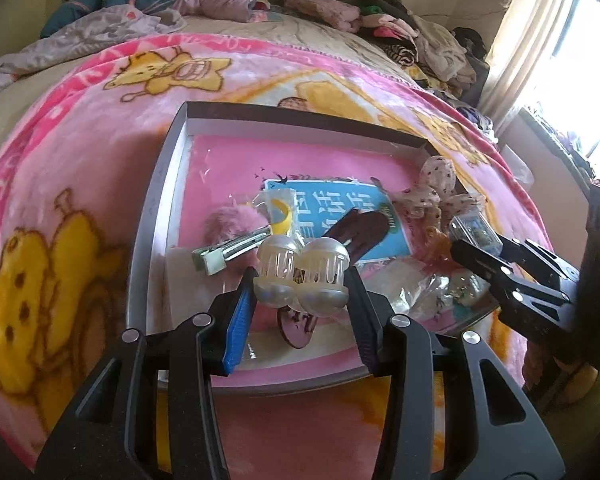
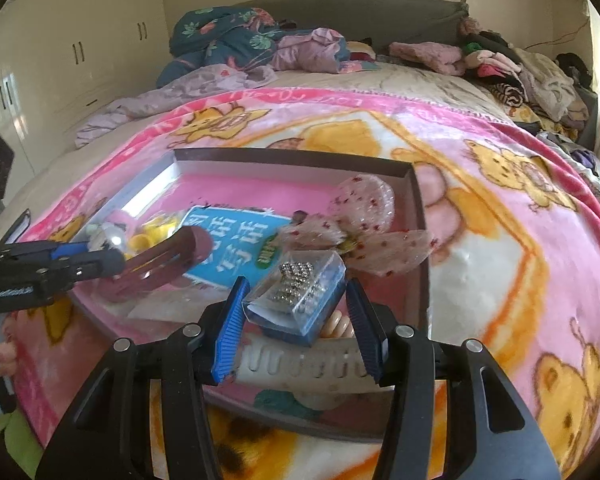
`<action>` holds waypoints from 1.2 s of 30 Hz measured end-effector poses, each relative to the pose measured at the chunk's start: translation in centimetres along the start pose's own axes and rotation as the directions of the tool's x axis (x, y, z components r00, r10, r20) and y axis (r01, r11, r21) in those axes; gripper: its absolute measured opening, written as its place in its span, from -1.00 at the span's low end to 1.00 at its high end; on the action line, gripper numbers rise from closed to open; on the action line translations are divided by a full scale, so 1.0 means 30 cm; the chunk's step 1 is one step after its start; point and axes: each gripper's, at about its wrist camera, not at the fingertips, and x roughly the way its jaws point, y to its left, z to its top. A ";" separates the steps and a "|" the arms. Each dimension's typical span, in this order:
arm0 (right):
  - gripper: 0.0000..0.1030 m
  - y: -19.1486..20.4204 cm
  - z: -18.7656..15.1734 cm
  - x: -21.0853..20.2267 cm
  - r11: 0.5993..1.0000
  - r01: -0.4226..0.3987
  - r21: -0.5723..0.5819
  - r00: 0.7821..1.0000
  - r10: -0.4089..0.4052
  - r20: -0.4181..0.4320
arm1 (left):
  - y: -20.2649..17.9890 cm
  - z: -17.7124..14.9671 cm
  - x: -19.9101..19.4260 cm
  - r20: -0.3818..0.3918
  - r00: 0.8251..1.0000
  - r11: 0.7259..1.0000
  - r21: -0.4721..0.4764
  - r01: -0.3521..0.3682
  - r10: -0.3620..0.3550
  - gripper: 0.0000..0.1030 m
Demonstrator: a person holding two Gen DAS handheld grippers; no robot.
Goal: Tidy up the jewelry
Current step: 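Lower the rhinestone case into the box with the right tool while the left tool releases the earrings, then withdraw both open tools from the box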
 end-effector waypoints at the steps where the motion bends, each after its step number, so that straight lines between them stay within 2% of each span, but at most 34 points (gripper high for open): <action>1: -0.05 0.004 -0.004 -0.005 1.000 -0.005 -0.002 1.000 0.005 0.001 | 0.002 -0.001 0.001 0.000 1.000 1.000 0.001 -0.002 0.002 -0.31; 4: -0.02 0.021 -0.012 -0.021 1.000 -0.022 -0.002 1.000 0.022 0.000 | 0.006 -0.003 0.000 -0.001 1.000 1.000 -0.004 -0.001 0.001 -0.31; 7: 0.17 0.042 -0.024 -0.044 0.999 -0.034 -0.007 0.999 0.034 0.004 | 0.006 -0.003 0.000 0.000 1.000 1.000 -0.004 -0.001 0.001 -0.31; 12: 0.20 0.065 -0.053 -0.093 0.999 -0.049 -0.011 0.999 0.049 0.012 | 0.005 -0.005 -0.005 0.000 1.000 1.000 -0.004 -0.001 0.001 -0.31; 16: 0.29 0.067 -0.082 -0.136 0.999 -0.048 0.000 0.999 0.048 0.018 | 0.000 -0.004 -0.025 0.010 1.000 1.000 -0.005 0.002 -0.002 -0.08; 29: 0.59 0.049 -0.125 -0.277 0.999 -0.012 0.031 0.998 0.010 0.063 | -0.040 -0.017 -0.148 0.056 0.998 1.000 0.009 0.010 -0.010 0.14; 33: 0.69 0.048 -0.134 -0.323 0.999 0.005 0.038 0.997 -0.008 0.082 | -0.058 -0.044 -0.194 0.071 0.997 1.000 0.020 0.008 -0.009 0.27; 36: 0.76 0.058 -0.147 -0.356 0.999 0.011 0.042 0.996 -0.015 0.090 | -0.066 -0.067 -0.235 0.093 0.996 1.000 0.031 0.002 -0.005 0.44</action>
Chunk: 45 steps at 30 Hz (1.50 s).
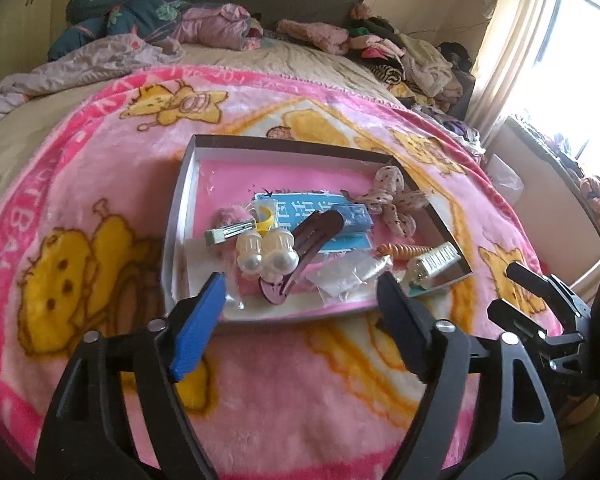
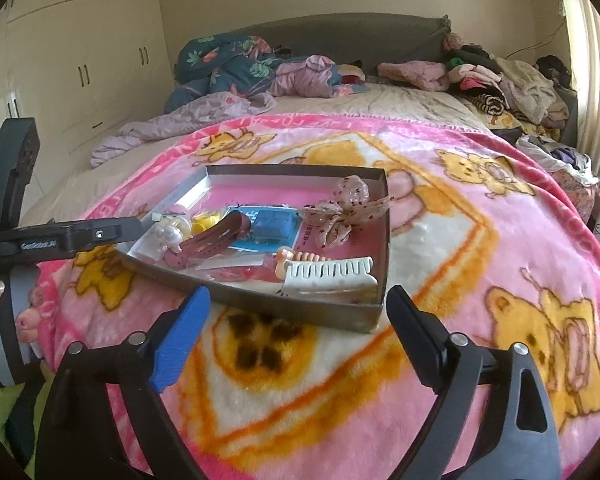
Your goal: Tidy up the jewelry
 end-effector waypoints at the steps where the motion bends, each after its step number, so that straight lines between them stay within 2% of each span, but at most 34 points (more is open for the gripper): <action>1: 0.79 0.006 -0.005 -0.011 1.000 0.000 0.000 1.000 0.000 0.003 | -0.001 -0.008 -0.013 0.006 1.000 1.000 0.002 -0.003 0.003 0.48; 10: 0.90 0.059 -0.054 -0.083 1.000 0.014 0.006 0.999 -0.014 0.035 | 0.003 -0.109 -0.127 0.020 1.000 1.000 0.006 -0.017 0.016 0.81; 21: 0.91 0.096 -0.107 -0.133 1.000 0.026 0.015 0.999 -0.027 0.039 | 0.018 -0.202 -0.191 0.031 0.997 0.997 0.012 -0.073 0.073 0.81; 28: 0.91 0.136 -0.143 -0.157 1.000 0.024 0.010 0.999 -0.025 0.045 | 0.015 -0.245 -0.233 0.064 0.994 0.996 0.008 -0.084 0.084 0.82; 45: 0.91 0.208 -0.230 -0.207 1.000 0.024 0.014 0.997 -0.025 0.076 | -0.008 -0.352 -0.281 0.091 0.990 0.993 0.023 -0.112 0.110 0.82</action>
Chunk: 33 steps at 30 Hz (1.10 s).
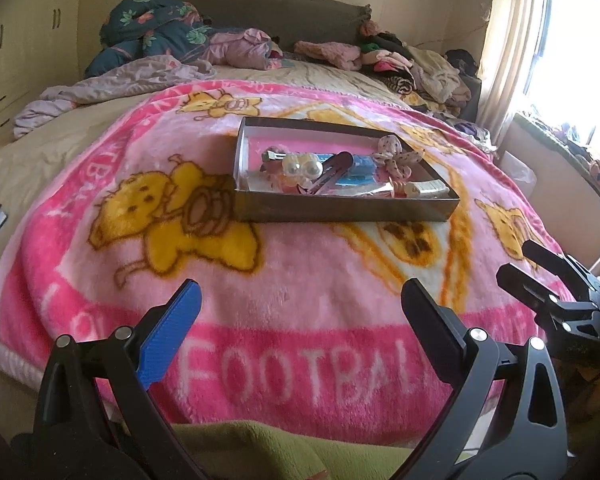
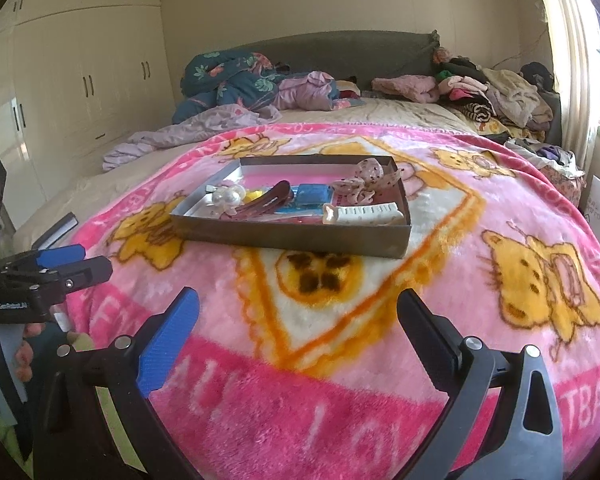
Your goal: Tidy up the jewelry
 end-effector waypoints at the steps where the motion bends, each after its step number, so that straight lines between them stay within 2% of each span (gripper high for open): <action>1: 0.91 0.001 -0.002 -0.002 1.000 0.003 -0.004 1.000 -0.003 0.003 | -0.002 -0.005 -0.003 0.003 1.000 1.000 0.000 0.000 0.000 0.82; 33: 0.92 0.016 -0.037 0.004 1.000 -0.003 -0.001 1.000 0.003 -0.028 | 0.010 -0.023 -0.011 -0.006 1.000 0.999 -0.027 -0.031 0.031 0.82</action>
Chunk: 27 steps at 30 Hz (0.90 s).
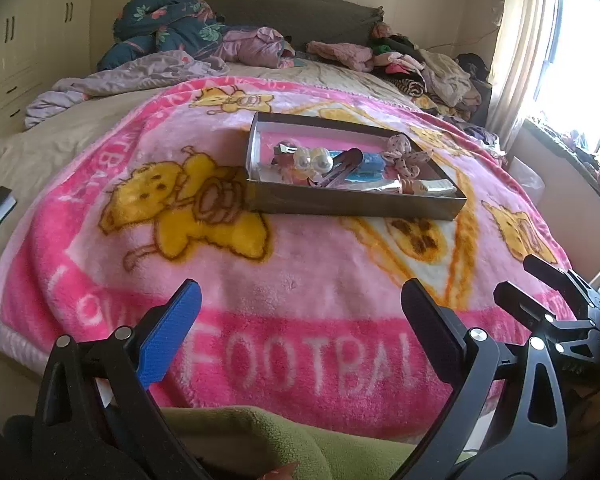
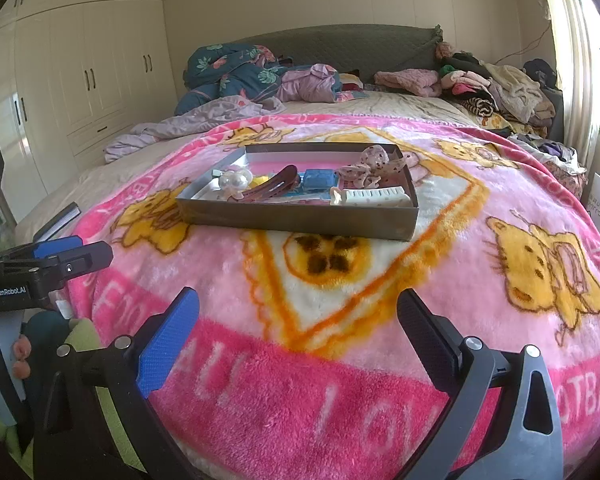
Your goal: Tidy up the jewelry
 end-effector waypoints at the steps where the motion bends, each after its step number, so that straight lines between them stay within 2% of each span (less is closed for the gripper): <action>1: 0.92 0.000 0.001 0.001 1.000 -0.001 -0.001 1.000 0.001 -0.001 | 0.002 -0.001 -0.002 0.000 1.000 1.000 0.001 -0.002 0.002 0.82; 27: 0.92 0.003 -0.003 0.002 1.000 -0.001 0.001 1.000 0.001 -0.005 | 0.005 0.003 -0.006 0.000 1.000 1.000 0.000 -0.007 0.007 0.82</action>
